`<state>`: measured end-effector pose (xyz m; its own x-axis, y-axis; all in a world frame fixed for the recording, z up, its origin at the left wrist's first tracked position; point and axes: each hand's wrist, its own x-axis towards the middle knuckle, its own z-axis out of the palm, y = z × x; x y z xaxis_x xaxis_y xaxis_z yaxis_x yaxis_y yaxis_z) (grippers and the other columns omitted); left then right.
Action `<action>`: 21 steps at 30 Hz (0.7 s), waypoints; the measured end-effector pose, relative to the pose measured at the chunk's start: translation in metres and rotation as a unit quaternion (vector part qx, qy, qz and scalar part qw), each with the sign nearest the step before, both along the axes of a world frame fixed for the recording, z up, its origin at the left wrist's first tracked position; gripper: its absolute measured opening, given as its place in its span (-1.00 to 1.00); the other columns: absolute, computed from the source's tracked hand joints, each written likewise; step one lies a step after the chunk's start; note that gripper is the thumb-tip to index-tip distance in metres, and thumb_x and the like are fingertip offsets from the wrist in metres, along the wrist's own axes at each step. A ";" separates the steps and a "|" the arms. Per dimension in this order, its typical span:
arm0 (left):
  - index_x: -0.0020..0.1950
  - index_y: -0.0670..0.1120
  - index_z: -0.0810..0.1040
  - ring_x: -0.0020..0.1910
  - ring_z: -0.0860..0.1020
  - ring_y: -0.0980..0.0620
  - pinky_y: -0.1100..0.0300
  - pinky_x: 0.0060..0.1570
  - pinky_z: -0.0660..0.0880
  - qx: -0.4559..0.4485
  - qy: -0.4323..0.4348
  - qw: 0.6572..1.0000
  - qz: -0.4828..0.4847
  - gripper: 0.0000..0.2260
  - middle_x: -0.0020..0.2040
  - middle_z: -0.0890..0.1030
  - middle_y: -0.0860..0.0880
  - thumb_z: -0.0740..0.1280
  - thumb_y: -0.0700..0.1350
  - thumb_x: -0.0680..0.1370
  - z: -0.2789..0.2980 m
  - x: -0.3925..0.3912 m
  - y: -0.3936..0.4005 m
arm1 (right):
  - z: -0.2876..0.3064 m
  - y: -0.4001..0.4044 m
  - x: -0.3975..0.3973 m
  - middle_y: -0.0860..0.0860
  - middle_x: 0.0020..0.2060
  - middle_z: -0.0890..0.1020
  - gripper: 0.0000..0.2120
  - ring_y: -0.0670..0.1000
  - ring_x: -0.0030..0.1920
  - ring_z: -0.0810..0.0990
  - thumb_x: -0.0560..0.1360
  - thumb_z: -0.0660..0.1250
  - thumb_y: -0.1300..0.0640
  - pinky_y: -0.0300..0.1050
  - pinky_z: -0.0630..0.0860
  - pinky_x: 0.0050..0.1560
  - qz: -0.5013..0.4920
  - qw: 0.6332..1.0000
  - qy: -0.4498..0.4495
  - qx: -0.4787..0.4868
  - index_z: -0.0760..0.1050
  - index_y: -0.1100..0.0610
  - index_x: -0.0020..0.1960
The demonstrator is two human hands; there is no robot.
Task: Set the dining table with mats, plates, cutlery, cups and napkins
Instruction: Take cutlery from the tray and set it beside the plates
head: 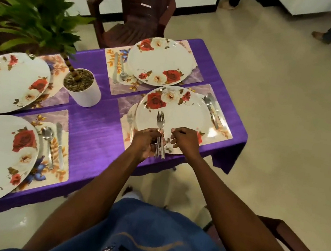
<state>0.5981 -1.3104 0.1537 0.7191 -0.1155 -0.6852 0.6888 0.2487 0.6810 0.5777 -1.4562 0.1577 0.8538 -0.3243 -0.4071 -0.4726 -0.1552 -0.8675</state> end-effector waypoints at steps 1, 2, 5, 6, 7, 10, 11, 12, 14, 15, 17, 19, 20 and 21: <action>-0.07 -0.26 0.61 -0.25 0.63 -0.15 0.00 -0.11 0.60 0.004 -0.001 1.000 0.000 -0.96 -0.25 0.64 -0.19 0.41 -0.33 0.49 -0.001 0.001 -0.008 | 0.001 -0.006 0.000 0.09 -0.28 0.67 -0.85 -0.06 -0.40 0.62 0.57 0.31 0.19 -0.18 0.56 -0.36 0.004 1.000 0.007 0.004 0.62 0.24 -0.07; -0.08 -0.25 0.62 -0.25 0.63 -0.14 0.02 -0.12 0.61 0.006 -0.002 1.000 0.003 -0.96 -0.26 0.64 -0.18 0.43 -0.32 0.48 -0.002 0.002 -0.017 | 0.002 -0.014 0.000 0.09 -0.26 0.67 -0.85 -0.05 -0.38 0.61 0.58 0.31 0.16 -0.19 0.56 -0.34 0.006 1.000 0.014 0.010 0.62 0.21 -0.06; -0.10 -0.21 0.64 -0.27 0.61 -0.05 0.11 -0.18 0.58 0.020 -0.017 1.000 -0.001 -0.96 -0.28 0.65 -0.12 0.46 -0.28 0.47 0.000 0.012 -0.043 | 0.009 -0.034 0.005 0.11 -0.21 0.69 -0.82 -0.02 -0.34 0.62 0.58 0.32 0.11 -0.18 0.57 -0.29 0.014 0.999 0.023 0.022 0.62 0.21 -0.04; -0.10 -0.21 0.65 -0.28 0.60 -0.03 0.12 -0.17 0.56 0.024 -0.024 0.999 -0.004 -0.96 -0.28 0.66 -0.10 0.46 -0.27 0.47 0.001 0.017 -0.051 | 0.008 -0.040 0.009 0.11 -0.21 0.69 -0.81 -0.02 -0.34 0.62 0.58 0.32 0.10 -0.18 0.57 -0.28 0.013 0.999 0.026 0.018 0.62 0.22 -0.04; -0.09 -0.21 0.66 -0.30 0.59 -0.01 0.14 -0.17 0.55 0.026 -0.031 0.999 -0.012 -0.95 -0.28 0.66 -0.10 0.46 -0.26 0.47 0.002 0.025 -0.061 | 0.007 -0.048 0.013 0.11 -0.23 0.69 -0.80 -0.03 -0.34 0.61 0.57 0.32 0.10 -0.17 0.56 -0.28 0.007 1.000 0.024 0.010 0.63 0.22 -0.06; -0.11 -0.22 0.66 -0.35 0.53 0.02 0.21 -0.27 0.50 0.029 -0.056 0.997 -0.041 -0.96 -0.32 0.64 -0.09 0.46 -0.26 0.47 0.005 0.050 -0.095 | 0.006 -0.070 0.029 0.20 -0.26 0.66 -0.74 -0.01 -0.34 0.56 0.55 0.33 0.12 -0.03 0.53 -0.23 -0.014 1.000 0.005 -0.027 0.61 0.30 -0.17; -0.12 -0.21 0.66 -0.34 0.53 0.02 0.20 -0.28 0.49 0.035 -0.065 0.996 -0.048 -0.97 -0.31 0.64 -0.09 0.46 -0.25 0.46 0.006 0.058 -0.104 | 0.006 -0.078 0.033 0.24 -0.24 0.65 -0.73 0.01 -0.32 0.55 0.54 0.34 0.12 -0.01 0.51 -0.22 -0.023 0.999 0.002 -0.028 0.61 0.32 -0.17; -0.13 -0.19 0.67 -0.31 0.54 0.01 0.18 -0.27 0.49 0.043 -0.073 0.995 -0.058 -0.97 -0.30 0.65 -0.09 0.47 -0.24 0.46 0.006 0.067 -0.115 | 0.007 -0.087 0.039 0.25 -0.23 0.65 -0.73 0.03 -0.31 0.54 0.53 0.34 0.12 -0.02 0.49 -0.21 -0.034 0.999 0.002 -0.020 0.61 0.33 -0.17; -0.11 -0.16 0.68 -0.25 0.58 0.01 0.15 -0.23 0.49 0.047 -0.083 0.992 -0.081 -0.94 -0.23 0.68 -0.10 0.48 -0.20 0.45 0.006 0.081 -0.134 | 0.013 -0.103 0.049 0.24 -0.22 0.65 -0.75 0.04 -0.30 0.55 0.52 0.34 0.13 -0.03 0.48 -0.22 -0.052 0.999 0.006 -0.006 0.61 0.32 -0.16; -0.10 -0.15 0.68 -0.24 0.59 0.01 0.15 -0.22 0.49 0.046 -0.086 0.991 -0.090 -0.94 -0.21 0.69 -0.10 0.47 -0.19 0.45 0.006 0.087 -0.143 | 0.015 -0.111 0.054 0.23 -0.23 0.66 -0.77 0.04 -0.31 0.55 0.51 0.33 0.14 -0.03 0.48 -0.23 -0.061 0.998 0.004 0.002 0.61 0.30 -0.17; -0.11 -0.13 0.69 -0.23 0.60 0.01 0.16 -0.21 0.50 0.047 -0.097 0.989 -0.102 -0.95 -0.19 0.69 -0.09 0.45 -0.17 0.48 0.008 0.097 -0.158 | 0.018 -0.126 0.063 0.19 -0.29 0.65 -0.80 0.02 -0.35 0.56 0.51 0.33 0.17 -0.07 0.48 -0.28 -0.081 0.996 -0.001 0.025 0.61 0.30 -0.16; -0.09 -0.12 0.69 -0.23 0.62 0.01 0.19 -0.22 0.51 0.056 -0.105 0.986 -0.113 -0.94 -0.19 0.69 -0.08 0.43 -0.15 0.50 0.008 0.106 -0.172 | 0.019 -0.136 0.071 0.14 -0.34 0.64 -0.81 0.01 -0.40 0.56 0.53 0.35 0.19 -0.13 0.45 -0.36 -0.092 0.995 -0.002 0.040 0.60 0.31 -0.15; -0.06 -0.14 0.69 -0.23 0.63 0.02 0.19 -0.22 0.51 0.057 -0.103 0.987 -0.114 -0.92 -0.19 0.70 -0.08 0.43 -0.15 0.50 0.007 0.110 -0.178 | 0.019 -0.141 0.074 0.12 -0.34 0.64 -0.82 0.00 -0.42 0.55 0.54 0.35 0.18 -0.17 0.44 -0.40 -0.091 0.995 0.000 0.038 0.60 0.28 -0.15; -0.03 -0.16 0.68 -0.24 0.64 0.02 0.19 -0.22 0.51 0.053 -0.099 0.987 -0.111 -0.89 -0.17 0.70 -0.09 0.43 -0.14 0.50 0.006 0.113 -0.183 | 0.019 -0.144 0.077 0.10 -0.34 0.64 -0.84 -0.02 -0.43 0.54 0.55 0.35 0.17 -0.22 0.42 -0.45 -0.085 0.996 0.002 0.028 0.60 0.24 -0.14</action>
